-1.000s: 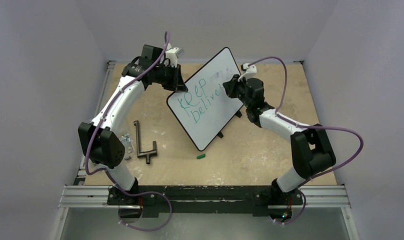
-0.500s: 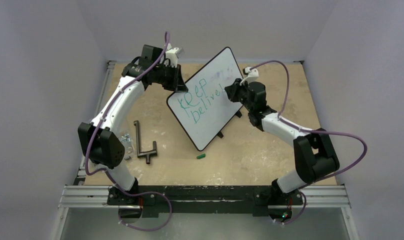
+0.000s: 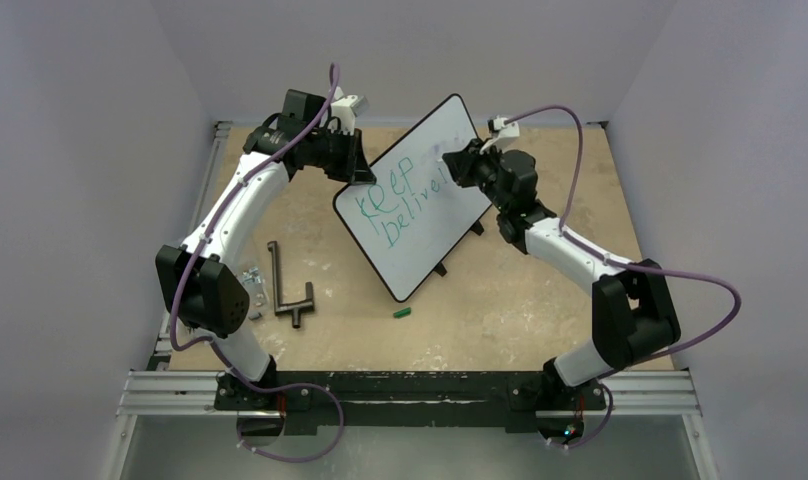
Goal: Write a sentence on the whiteboard
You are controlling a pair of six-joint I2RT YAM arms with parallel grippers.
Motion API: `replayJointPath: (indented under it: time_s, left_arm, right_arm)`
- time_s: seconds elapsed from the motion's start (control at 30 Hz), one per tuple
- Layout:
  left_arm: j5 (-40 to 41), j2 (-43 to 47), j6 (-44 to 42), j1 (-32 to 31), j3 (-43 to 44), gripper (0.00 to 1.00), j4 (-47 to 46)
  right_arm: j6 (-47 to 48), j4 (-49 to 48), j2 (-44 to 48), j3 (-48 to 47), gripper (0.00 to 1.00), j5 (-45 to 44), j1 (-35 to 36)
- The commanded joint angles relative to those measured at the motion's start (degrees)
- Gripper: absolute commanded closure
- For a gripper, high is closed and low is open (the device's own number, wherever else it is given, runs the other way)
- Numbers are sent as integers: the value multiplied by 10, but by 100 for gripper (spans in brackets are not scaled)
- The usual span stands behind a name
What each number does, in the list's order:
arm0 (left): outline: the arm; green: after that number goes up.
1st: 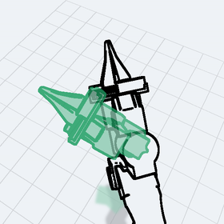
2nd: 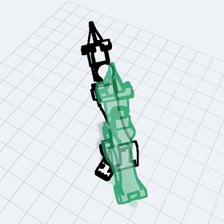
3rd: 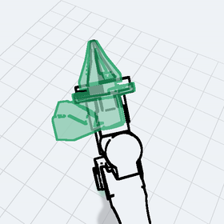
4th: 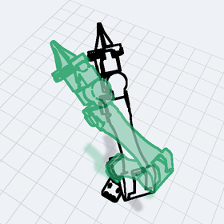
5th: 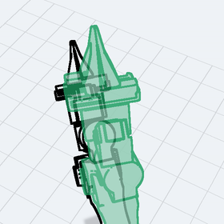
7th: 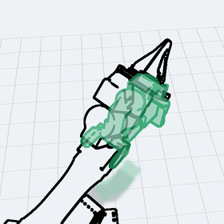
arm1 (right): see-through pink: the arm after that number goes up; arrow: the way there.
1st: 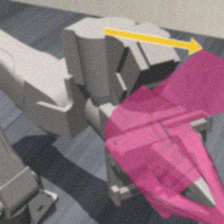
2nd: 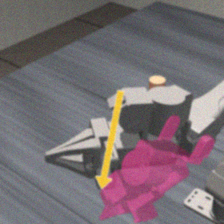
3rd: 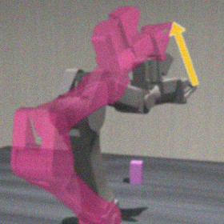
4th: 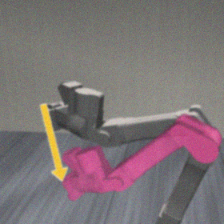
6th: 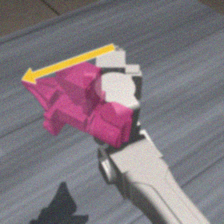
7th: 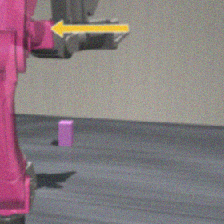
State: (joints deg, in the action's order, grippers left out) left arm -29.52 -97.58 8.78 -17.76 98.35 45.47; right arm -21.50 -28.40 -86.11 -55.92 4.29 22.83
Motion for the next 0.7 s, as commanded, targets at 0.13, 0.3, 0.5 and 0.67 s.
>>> replayJointPath:
  time_s: [0.13, 0.3, 0.5, 0.67]
  left_arm:
    - [139, 13, -61, 9, -4, 100, 19]
    - [141, 11, -62, 9, -5, 100, 21]
    - [144, 9, -63, 9, -4, 100, 20]
    - [143, 9, -63, 9, -4, 100, 21]
  right_arm:
    - [-26, -37, -40, -49, 100, 28, 1]
    - [-26, -36, -58, -56, 100, 25, -2]
    - [-27, -24, -69, -52, 100, 15, -19]
    - [-31, -23, -68, -47, 100, 28, -37]
